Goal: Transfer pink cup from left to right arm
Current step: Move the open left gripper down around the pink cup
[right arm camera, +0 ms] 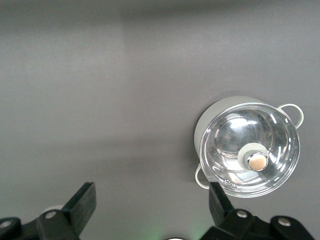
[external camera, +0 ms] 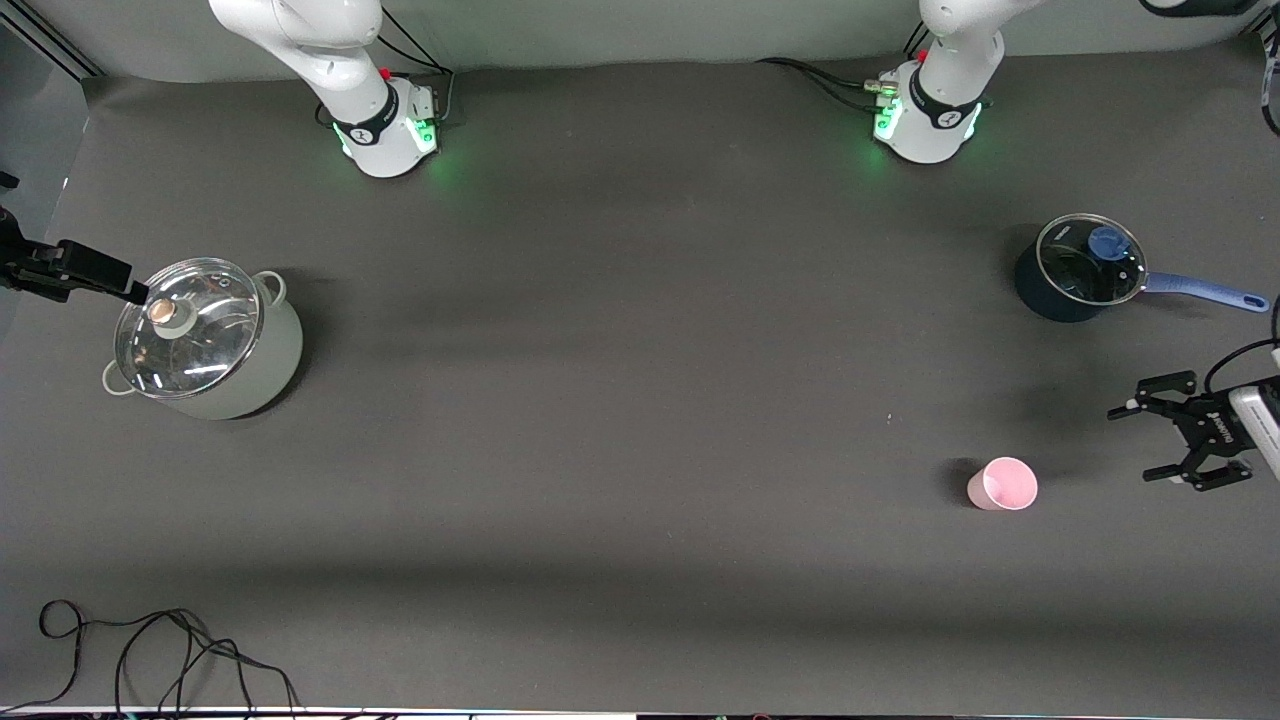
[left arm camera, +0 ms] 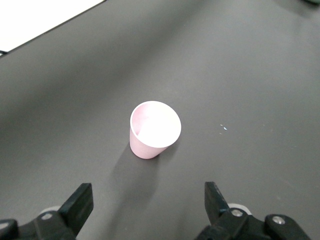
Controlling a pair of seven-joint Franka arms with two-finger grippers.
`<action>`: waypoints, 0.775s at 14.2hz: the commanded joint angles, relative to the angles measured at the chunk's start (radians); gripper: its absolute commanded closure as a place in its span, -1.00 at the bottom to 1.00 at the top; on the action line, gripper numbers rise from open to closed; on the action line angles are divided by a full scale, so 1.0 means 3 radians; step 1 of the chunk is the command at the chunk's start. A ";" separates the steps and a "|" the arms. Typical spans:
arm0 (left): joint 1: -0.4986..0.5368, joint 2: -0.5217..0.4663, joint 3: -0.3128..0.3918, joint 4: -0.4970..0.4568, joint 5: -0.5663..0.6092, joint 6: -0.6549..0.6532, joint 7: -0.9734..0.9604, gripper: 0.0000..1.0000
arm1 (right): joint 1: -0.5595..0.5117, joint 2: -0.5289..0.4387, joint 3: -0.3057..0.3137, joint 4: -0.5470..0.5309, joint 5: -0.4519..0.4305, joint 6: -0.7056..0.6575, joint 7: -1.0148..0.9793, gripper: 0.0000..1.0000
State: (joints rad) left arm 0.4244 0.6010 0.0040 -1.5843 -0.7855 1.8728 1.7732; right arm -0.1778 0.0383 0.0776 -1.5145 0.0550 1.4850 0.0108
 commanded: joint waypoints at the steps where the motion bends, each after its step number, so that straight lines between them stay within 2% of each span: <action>1: 0.0083 0.0297 -0.0023 0.0040 -0.0438 0.0001 0.0668 -0.99 | -0.0026 0.0041 0.0012 0.0099 -0.0010 -0.0072 -0.0067 -1.00; 6: 0.0170 0.0655 -0.0029 -0.0047 -0.1067 -0.0004 0.1604 -0.99 | -0.0026 0.0046 0.0012 0.0099 -0.0010 -0.0072 -0.0067 -1.00; 11: 0.0135 0.0860 -0.0039 -0.0118 -0.1481 0.0006 0.2070 -0.99 | -0.0031 0.0046 0.0012 0.0099 -0.0010 -0.0067 -0.0067 -1.00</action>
State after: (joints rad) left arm 0.4674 0.8498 -0.0032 -1.6020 -1.1699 1.8734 2.3240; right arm -0.1778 0.0385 0.0770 -1.5139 0.0550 1.4849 0.0108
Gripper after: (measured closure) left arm 0.004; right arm 0.000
